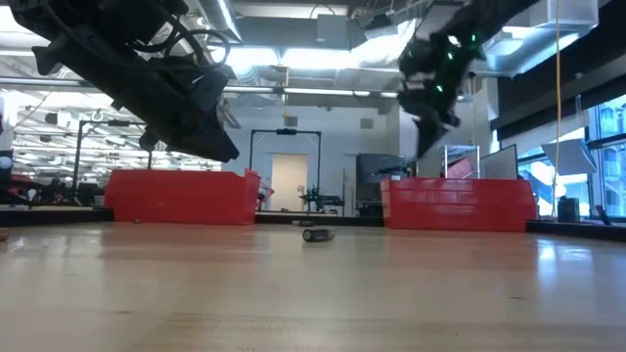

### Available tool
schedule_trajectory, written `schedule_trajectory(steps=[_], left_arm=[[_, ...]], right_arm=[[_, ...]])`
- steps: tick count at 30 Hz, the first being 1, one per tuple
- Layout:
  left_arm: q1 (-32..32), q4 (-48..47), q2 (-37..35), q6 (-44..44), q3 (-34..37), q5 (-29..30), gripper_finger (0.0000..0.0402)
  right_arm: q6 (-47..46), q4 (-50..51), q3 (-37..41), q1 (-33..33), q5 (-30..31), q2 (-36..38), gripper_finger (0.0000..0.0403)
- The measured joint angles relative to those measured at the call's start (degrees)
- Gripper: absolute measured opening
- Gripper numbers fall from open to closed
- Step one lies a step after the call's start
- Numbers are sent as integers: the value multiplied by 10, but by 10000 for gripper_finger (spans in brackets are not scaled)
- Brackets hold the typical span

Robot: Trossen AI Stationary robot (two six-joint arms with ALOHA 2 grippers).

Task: Sort batteries
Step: Put the small black battery into the right red bin

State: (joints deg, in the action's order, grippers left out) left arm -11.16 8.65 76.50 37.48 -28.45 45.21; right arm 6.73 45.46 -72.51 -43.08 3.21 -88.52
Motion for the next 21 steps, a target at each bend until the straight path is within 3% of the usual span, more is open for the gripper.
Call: schedule_trajectory(steps=[7, 16, 21], left_arm=[[0, 2, 0, 3, 0, 0, 95], [0, 2, 0, 3, 0, 0, 95], [0, 1, 0, 3, 0, 0, 95]], right_arm=[[24, 55, -9, -108, -60, -61, 14], [26, 30, -9, -110, -46, -106, 28], [26, 29, -9, -110, -23, -107, 85]])
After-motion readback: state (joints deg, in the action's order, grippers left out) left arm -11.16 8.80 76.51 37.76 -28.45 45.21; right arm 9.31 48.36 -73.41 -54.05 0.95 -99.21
